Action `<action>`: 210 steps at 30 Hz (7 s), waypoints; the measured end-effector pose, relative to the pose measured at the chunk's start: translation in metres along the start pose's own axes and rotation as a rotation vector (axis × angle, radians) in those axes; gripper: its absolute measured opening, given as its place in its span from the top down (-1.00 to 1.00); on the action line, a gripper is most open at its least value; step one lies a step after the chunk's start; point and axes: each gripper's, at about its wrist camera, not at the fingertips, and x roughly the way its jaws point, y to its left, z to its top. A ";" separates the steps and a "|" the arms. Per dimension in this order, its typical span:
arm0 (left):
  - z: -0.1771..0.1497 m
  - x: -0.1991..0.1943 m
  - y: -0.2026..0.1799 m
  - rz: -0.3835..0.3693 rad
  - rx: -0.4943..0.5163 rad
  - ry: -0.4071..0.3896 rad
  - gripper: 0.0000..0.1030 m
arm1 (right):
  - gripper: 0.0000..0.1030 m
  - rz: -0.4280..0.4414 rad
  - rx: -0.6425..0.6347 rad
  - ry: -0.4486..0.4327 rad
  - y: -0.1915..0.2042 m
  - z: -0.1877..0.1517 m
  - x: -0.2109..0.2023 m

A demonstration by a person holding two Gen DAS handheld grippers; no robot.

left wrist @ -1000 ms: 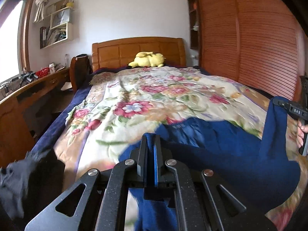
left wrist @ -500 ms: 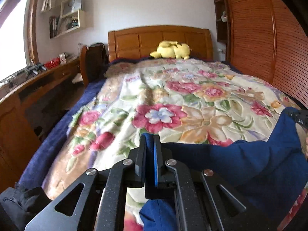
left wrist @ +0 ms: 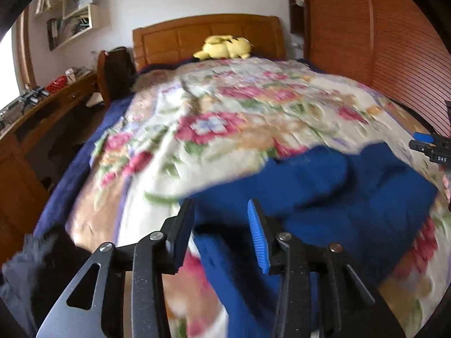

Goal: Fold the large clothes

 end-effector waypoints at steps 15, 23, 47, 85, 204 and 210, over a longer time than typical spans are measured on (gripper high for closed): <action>-0.089 -0.027 -0.017 -0.020 -0.051 0.042 -0.06 | -0.48 0.092 0.008 0.005 0.003 -0.092 -0.048; -0.104 -0.013 -0.017 -0.009 -0.104 0.036 -0.06 | -0.48 0.130 -0.001 0.034 0.006 -0.114 -0.036; -0.109 -0.010 -0.036 -0.039 -0.049 0.011 0.77 | 0.31 0.212 -0.019 0.058 0.006 -0.121 -0.032; -0.219 -0.195 -0.066 -0.011 -0.057 -0.079 0.87 | 0.58 0.171 -0.082 0.040 0.057 -0.211 -0.227; -0.245 -0.178 -0.060 -0.019 -0.120 -0.115 0.86 | -0.12 0.044 -0.156 0.041 0.084 -0.085 -0.165; -0.242 -0.178 -0.061 -0.019 -0.120 -0.110 0.86 | -0.12 0.121 -0.205 0.044 0.106 -0.130 -0.185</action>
